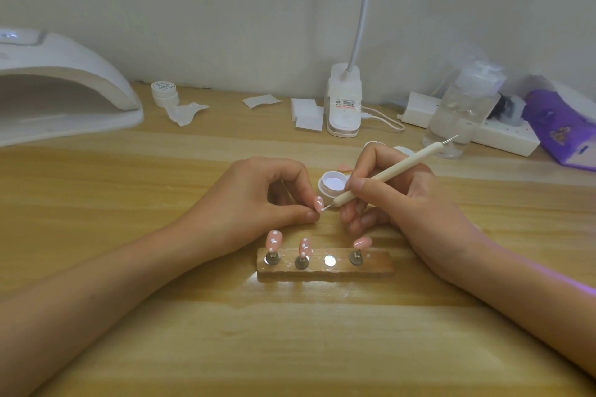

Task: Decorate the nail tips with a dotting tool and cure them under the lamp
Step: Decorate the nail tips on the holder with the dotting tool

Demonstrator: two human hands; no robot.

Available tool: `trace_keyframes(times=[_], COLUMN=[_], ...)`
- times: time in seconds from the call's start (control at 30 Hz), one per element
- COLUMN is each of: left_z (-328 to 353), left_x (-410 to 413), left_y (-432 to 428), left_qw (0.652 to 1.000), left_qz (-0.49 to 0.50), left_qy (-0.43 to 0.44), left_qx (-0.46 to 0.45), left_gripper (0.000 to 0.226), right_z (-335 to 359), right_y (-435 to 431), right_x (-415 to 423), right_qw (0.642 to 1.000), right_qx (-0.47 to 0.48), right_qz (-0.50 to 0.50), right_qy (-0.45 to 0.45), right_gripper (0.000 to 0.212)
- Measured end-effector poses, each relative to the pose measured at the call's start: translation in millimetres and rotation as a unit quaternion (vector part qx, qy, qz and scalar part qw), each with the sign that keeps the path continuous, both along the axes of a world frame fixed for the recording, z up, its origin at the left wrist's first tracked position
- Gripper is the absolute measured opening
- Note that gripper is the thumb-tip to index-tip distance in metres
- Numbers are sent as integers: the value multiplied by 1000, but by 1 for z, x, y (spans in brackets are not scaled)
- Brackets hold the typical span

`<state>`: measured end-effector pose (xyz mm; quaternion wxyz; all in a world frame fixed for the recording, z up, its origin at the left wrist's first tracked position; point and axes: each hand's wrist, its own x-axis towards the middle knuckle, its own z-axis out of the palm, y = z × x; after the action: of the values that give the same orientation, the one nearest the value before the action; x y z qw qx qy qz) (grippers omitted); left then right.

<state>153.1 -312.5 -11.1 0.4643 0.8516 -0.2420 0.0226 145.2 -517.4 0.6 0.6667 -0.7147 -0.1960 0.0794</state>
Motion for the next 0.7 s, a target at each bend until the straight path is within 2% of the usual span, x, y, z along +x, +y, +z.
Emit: trace_keyframes(times=[0.37,0.5,0.7], left_z=[0,0,1], left_x=[0,-1,-1], left_y=[0,0,0], left_qw=[1000,1000,1000], left_qz=[2,3,-1], left_qy=[0,-5,-4], left_qx=[3,7,4], left_gripper=[25,26,26], right_z=[0,0,0], right_y=[0,0,0], right_x=[0,0,-1], right_qw=[1000,1000,999], right_qx=[4,18,42], right_qz=[1,-5,-12], right_qy=[-3,-12,-28], right_gripper=[28,19,19])
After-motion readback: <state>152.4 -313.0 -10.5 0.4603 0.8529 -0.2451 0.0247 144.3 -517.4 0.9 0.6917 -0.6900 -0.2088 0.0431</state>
